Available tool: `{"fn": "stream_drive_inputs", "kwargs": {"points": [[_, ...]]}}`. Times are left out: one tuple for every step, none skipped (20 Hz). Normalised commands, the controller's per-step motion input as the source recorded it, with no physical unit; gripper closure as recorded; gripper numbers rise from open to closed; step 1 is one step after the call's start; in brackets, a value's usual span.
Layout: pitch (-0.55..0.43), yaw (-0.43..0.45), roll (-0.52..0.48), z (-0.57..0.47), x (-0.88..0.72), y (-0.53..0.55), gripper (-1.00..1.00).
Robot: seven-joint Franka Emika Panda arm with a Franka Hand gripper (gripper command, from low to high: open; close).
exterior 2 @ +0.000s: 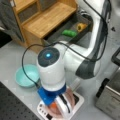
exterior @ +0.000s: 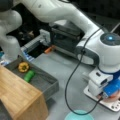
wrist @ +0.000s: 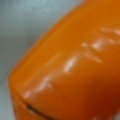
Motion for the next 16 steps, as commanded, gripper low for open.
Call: {"fn": "stream_drive_inputs", "kwargs": {"points": [[0.014, 0.004, -0.323, 0.0, -0.13, 0.01, 1.0], [0.014, 0.006, -0.322, 0.01, -0.13, 0.01, 1.0], [0.006, 0.014, -0.309, 0.02, -0.13, 0.02, 1.0], [-0.011, 0.014, -0.308, 0.03, -0.12, 0.02, 1.0], [-0.024, 0.023, -0.305, 0.03, -0.11, 0.02, 1.0], [-0.032, 0.027, -0.297, 0.03, -0.1, 0.03, 1.0], [-0.031, 0.027, -0.295, 0.03, -0.1, 0.04, 1.0], [-0.03, 0.028, -0.291, 0.04, -0.09, 0.05, 1.0], [-0.028, 0.028, -0.29, 0.04, -0.09, 0.05, 1.0], [-0.026, 0.028, -0.29, 0.03, -0.1, 0.05, 1.0], [-0.02, 0.029, -0.289, 0.03, -0.09, 0.06, 1.0], [-0.018, 0.029, -0.289, 0.02, -0.09, 0.06, 1.0], [-0.014, 0.028, -0.285, 0.02, -0.08, 0.07, 1.0], [-0.012, 0.028, -0.284, 0.01, -0.08, 0.07, 1.0], [-0.01, 0.023, -0.279, 0.01, -0.07, 0.07, 1.0], [-0.008, 0.02, -0.274, 0.01, -0.06, 0.08, 1.0]]}}
